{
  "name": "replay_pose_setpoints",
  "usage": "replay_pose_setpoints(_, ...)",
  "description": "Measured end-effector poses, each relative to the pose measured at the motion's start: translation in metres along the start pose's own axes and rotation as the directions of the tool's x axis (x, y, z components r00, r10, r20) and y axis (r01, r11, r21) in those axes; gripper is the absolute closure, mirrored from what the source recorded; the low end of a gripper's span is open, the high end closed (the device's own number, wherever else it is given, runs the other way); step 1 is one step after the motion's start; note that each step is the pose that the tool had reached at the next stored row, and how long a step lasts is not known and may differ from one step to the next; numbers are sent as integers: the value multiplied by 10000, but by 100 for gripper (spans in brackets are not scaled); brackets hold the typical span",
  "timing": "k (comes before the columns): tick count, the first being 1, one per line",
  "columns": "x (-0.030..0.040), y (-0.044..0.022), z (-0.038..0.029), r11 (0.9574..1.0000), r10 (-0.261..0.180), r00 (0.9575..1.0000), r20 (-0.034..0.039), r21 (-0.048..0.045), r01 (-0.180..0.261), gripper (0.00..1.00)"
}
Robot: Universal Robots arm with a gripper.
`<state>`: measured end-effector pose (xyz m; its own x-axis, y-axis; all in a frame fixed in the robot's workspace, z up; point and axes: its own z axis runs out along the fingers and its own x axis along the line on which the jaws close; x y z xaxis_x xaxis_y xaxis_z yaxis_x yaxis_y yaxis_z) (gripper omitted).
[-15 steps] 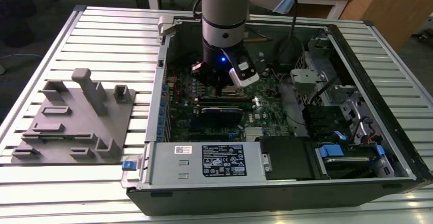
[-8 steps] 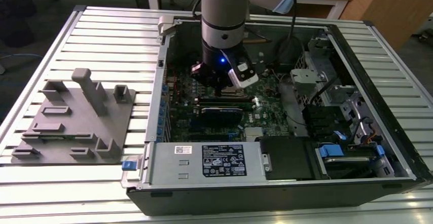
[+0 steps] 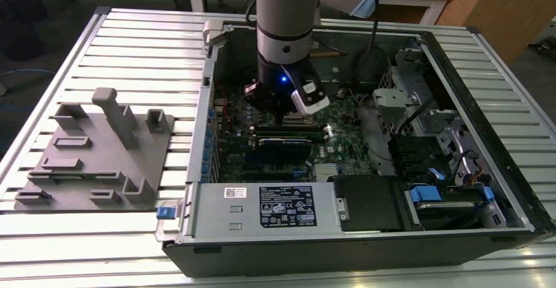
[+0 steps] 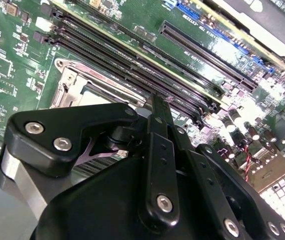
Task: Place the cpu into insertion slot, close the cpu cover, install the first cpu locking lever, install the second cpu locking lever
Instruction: 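Install the second cpu locking lever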
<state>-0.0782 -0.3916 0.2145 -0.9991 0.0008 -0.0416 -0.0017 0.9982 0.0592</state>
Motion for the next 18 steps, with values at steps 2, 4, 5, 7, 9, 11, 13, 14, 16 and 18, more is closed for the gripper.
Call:
replay_pose_setpoints(2,18,0,2,10000,0,10000,-1,1,0,90)
replay_pose_setpoints(4,30,-1,7,10000,0,10000,-1,1,0,90)
replay_pose_setpoints(5,33,-1,12,10000,0,10000,-1,1,0,90)
replay_pose_setpoints(7,41,-2,25,10000,1,10000,-1,1,-1,90)
replay_pose_setpoints(9,44,-3,29,10000,0,10000,-2,3,0,90)
replay_pose_setpoints(11,44,-2,30,10000,-1,10000,-3,0,1,90)
replay_pose_setpoints(13,45,-2,34,10000,4,10000,-1,-89,-4,90)
replay_pose_setpoints(14,47,-2,36,9999,7,10000,0,-138,-7,90)
replay_pose_setpoints(16,51,-3,42,9998,10,10000,-1,-222,-10,90)
replay_pose_setpoints(18,53,-3,51,9997,10,10000,0,-257,-10,90)
